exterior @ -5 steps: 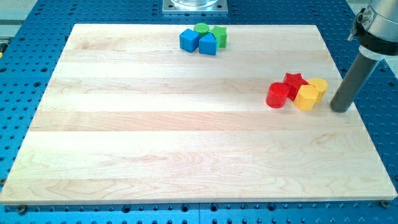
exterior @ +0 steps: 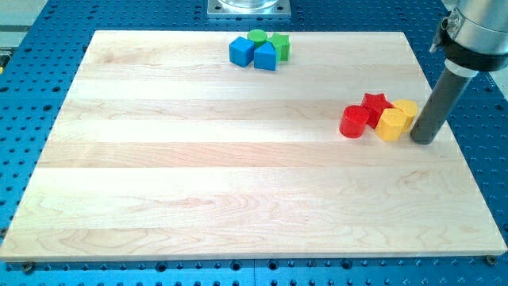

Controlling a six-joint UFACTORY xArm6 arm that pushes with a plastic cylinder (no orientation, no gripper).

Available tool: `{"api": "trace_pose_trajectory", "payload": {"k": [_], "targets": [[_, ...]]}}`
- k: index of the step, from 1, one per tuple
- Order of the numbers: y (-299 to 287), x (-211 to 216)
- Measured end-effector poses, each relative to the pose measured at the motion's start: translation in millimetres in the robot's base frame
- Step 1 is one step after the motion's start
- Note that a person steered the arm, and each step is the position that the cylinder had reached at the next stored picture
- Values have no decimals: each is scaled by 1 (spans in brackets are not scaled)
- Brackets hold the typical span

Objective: Separate the green blocks and the blue blocks

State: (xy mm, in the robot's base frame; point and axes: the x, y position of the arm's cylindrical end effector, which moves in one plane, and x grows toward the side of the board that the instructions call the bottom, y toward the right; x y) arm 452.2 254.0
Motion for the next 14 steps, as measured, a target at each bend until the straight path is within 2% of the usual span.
{"api": "trace_pose_trajectory", "payload": {"k": [2, 3, 4, 5, 6, 7, 8, 9, 11, 13, 14], "targets": [[-2, -5], [22, -17], [25, -80], [6, -118], [-45, -145], [-80, -210], [-144, -224], [-190, -225], [-242, -217], [-237, -188], [-280, -181]]}}
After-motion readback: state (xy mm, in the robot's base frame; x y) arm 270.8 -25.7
